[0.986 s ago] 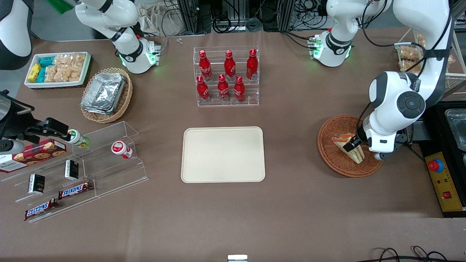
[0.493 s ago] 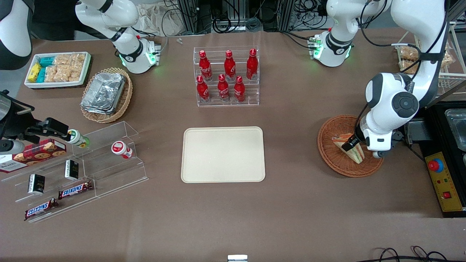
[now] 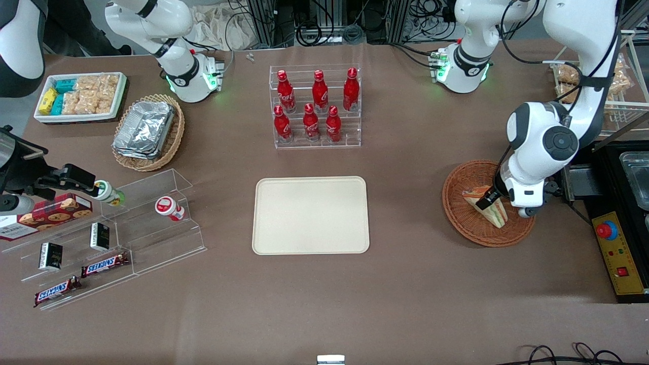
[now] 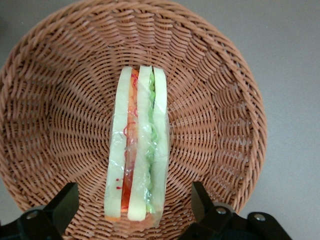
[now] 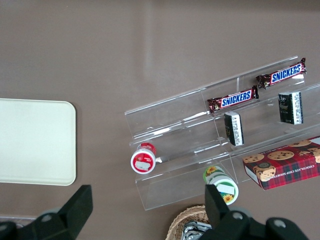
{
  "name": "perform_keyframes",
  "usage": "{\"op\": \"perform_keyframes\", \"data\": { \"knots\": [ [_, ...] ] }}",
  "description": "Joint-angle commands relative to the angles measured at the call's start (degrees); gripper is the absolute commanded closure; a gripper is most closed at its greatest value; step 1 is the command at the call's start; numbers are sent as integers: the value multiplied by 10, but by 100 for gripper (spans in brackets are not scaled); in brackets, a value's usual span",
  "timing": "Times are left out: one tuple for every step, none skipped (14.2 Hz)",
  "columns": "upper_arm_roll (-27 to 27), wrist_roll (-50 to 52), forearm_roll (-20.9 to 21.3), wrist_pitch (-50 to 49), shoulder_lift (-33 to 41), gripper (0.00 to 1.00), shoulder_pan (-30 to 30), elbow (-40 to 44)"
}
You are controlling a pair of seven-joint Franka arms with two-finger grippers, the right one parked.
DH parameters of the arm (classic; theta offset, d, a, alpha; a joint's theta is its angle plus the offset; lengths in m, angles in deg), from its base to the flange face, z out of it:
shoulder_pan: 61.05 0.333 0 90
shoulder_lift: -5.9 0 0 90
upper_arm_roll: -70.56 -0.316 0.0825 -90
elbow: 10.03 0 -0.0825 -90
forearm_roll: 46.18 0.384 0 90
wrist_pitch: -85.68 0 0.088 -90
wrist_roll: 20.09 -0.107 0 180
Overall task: Place sandwich from basket to tray
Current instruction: 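Lower the left gripper onto the sandwich and close it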
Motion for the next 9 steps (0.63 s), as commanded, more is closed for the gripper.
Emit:
{"op": "perform_keyframes", "data": {
  "knots": [
    [5,10,2,45,0,1,6,-27],
    [5,10,2,52,-2,1,6,-29],
    [5,10,2,53,-7,1,7,-29],
    [4,10,2,53,-9,2,7,-28],
    [4,10,2,53,-13,2,7,-27],
    [3,10,2,55,-16,3,7,-25],
    [4,10,2,62,-23,6,21,-24],
    [4,10,3,72,-27,6,28,-24],
    [4,10,2,78,-31,7,28,-22]
  ]
}}
